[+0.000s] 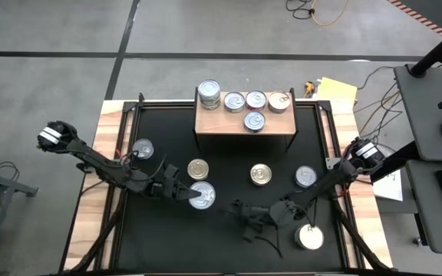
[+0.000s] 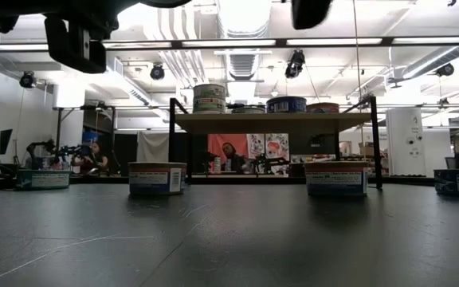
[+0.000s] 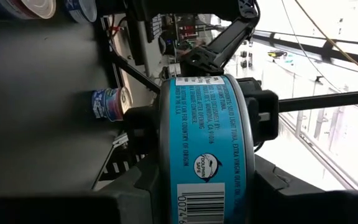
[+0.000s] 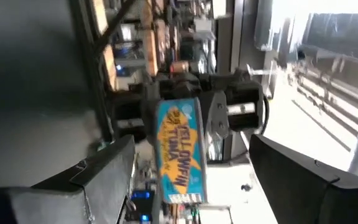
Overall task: Stack canned seafood by type on shelf
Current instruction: Put the yellow tuna can on the shelf
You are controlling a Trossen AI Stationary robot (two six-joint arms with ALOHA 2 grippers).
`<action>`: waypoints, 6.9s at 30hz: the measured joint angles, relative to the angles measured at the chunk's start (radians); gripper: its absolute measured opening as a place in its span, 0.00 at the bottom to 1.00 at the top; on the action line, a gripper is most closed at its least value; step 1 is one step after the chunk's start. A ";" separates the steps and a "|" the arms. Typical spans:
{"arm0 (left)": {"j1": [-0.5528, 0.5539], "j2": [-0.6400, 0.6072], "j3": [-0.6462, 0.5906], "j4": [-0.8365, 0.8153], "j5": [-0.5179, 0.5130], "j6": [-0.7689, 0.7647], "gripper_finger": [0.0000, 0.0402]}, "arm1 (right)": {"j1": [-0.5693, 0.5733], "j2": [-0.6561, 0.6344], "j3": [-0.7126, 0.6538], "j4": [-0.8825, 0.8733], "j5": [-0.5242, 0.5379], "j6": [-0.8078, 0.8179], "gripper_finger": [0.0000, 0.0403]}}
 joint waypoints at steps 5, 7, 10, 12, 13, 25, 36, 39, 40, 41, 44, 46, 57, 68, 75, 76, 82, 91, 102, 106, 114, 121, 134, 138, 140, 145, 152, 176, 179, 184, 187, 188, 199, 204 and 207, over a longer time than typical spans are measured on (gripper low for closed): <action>0.000 0.002 0.001 0.001 0.000 0.000 0.29 | -0.018 0.004 0.035 -0.078 0.004 0.000 0.73; 0.000 0.004 0.000 0.005 0.000 0.000 0.29 | -0.028 0.004 0.042 -0.094 0.004 0.001 0.72; 0.000 0.012 0.000 0.021 0.000 0.001 0.29 | -0.045 0.004 0.047 -0.094 -0.008 0.001 0.70; 0.000 0.020 0.000 0.042 0.000 0.001 0.29 | -0.057 0.004 0.047 -0.095 -0.036 0.001 0.69; 0.000 0.025 0.000 0.051 0.000 0.001 0.29 | -0.062 0.004 0.047 -0.096 -0.051 0.001 0.68; 0.003 0.088 0.000 0.151 0.001 -0.003 0.29 | -0.109 0.004 0.047 -0.124 -0.124 0.000 0.56; 0.020 0.086 0.000 0.159 0.001 0.149 0.62 | -0.108 0.004 0.047 -0.139 -0.119 0.000 0.33; 0.025 0.076 -0.001 0.158 0.005 0.218 0.66 | -0.108 0.003 0.047 -0.134 -0.113 0.000 0.33; 0.028 0.072 -0.001 0.158 0.007 0.243 0.66 | -0.107 0.001 0.047 -0.130 -0.101 0.000 0.33; 0.032 0.067 -0.001 0.158 0.008 0.270 0.67 | -0.106 0.000 0.047 -0.121 -0.084 0.000 0.33; 0.050 0.052 -0.001 0.161 0.013 0.357 0.67 | -0.103 -0.023 0.046 -0.123 -0.024 0.000 0.33; 0.070 0.037 -0.001 0.161 0.036 0.425 0.67 | -0.103 -0.043 0.046 -0.125 0.017 0.005 0.33; 0.119 -0.029 -0.001 0.117 0.105 1.146 0.67 | -0.103 -0.134 0.045 -0.200 0.227 0.133 0.33; 0.118 -0.226 -0.002 -0.415 -0.115 1.326 0.62 | -0.081 -0.190 0.041 -0.498 0.324 0.616 0.33; 0.117 -0.388 -0.001 -0.558 -0.238 1.554 0.57 | -0.048 -0.200 0.079 -0.508 0.393 0.676 0.33; 0.117 -0.399 -0.001 -0.565 -0.269 1.579 0.56 | -0.048 -0.200 0.090 -0.508 0.431 0.670 0.33; 0.118 -0.412 -0.001 -0.610 -0.383 1.648 0.55 | -0.069 -0.200 0.191 -0.512 0.520 0.756 0.33; 0.118 -0.372 -0.001 -0.672 -0.482 1.649 0.55 | -0.164 -0.191 0.456 -1.150 0.366 1.261 0.33; 0.115 -0.364 -0.001 -0.727 -0.489 1.528 0.55 | -0.219 -0.168 0.498 -1.422 0.320 1.265 0.33; 0.115 -0.366 -0.001 -0.740 -0.489 1.520 0.55 | -0.230 -0.160 0.499 -1.429 0.336 1.213 0.33; 0.115 -0.368 -0.001 -0.740 -0.489 1.552 0.55 | -0.326 -0.159 0.499 -1.425 0.327 1.004 0.33; 0.115 -0.368 0.013 -0.728 -0.489 1.441 0.55 | -0.491 -0.159 0.498 -1.402 0.087 0.871 0.33; 0.115 -0.368 0.069 -0.772 -0.357 1.302 0.55 | -0.551 -0.057 0.498 -1.244 -0.098 0.811 0.33; 0.115 -0.370 0.098 -0.870 -0.357 1.265 0.55 | -0.565 0.009 0.497 -1.160 -0.066 0.734 0.33; 0.115 -0.371 0.115 -0.935 -0.357 1.228 0.55 | -0.573 0.031 0.497 -1.126 -0.038 0.706 0.33; 0.115 -0.371 0.126 -0.987 -0.357 1.188 0.55 | -0.593 0.053 0.497 -1.103 -0.030 0.689 0.33; 0.115 -0.370 0.125 -0.988 -0.359 1.201 0.55 | -0.599 0.053 0.497 -1.105 -0.043 0.726 0.33; 0.115 -0.370 0.123 -0.988 -0.367 1.210 0.55 | -0.603 0.095 0.497 -1.104 -0.045 0.806 0.48; 0.115 -0.369 0.123 -0.988 -0.367 1.213 0.55 | -0.605 0.096 0.497 -1.104 -0.049 0.841 0.57; 0.115 -0.368 0.122 -0.988 -0.367 1.213 0.55 | -0.610 0.096 0.498 -1.104 -0.063 0.877 0.66; 0.115 -0.368 0.122 -0.988 -0.367 1.213 0.55 | -0.621 0.096 0.498 -1.102 -0.093 0.907 0.69; 0.115 -0.367 0.122 -0.988 -0.367 1.213 0.55 | -0.626 0.096 0.498 -1.102 -0.098 0.919 0.70; 0.115 -0.367 0.122 -0.987 -0.367 1.213 0.55 | -0.667 0.099 0.498 -1.083 -0.197 1.023 0.74; 0.115 -0.364 0.122 -0.987 -0.367 1.213 0.55 | -0.676 0.099 0.499 -1.071 -0.205 1.075 0.75; 0.115 -0.361 0.122 -0.987 -0.367 1.213 0.55 | -0.677 0.099 0.499 -1.072 -0.202 1.090 0.76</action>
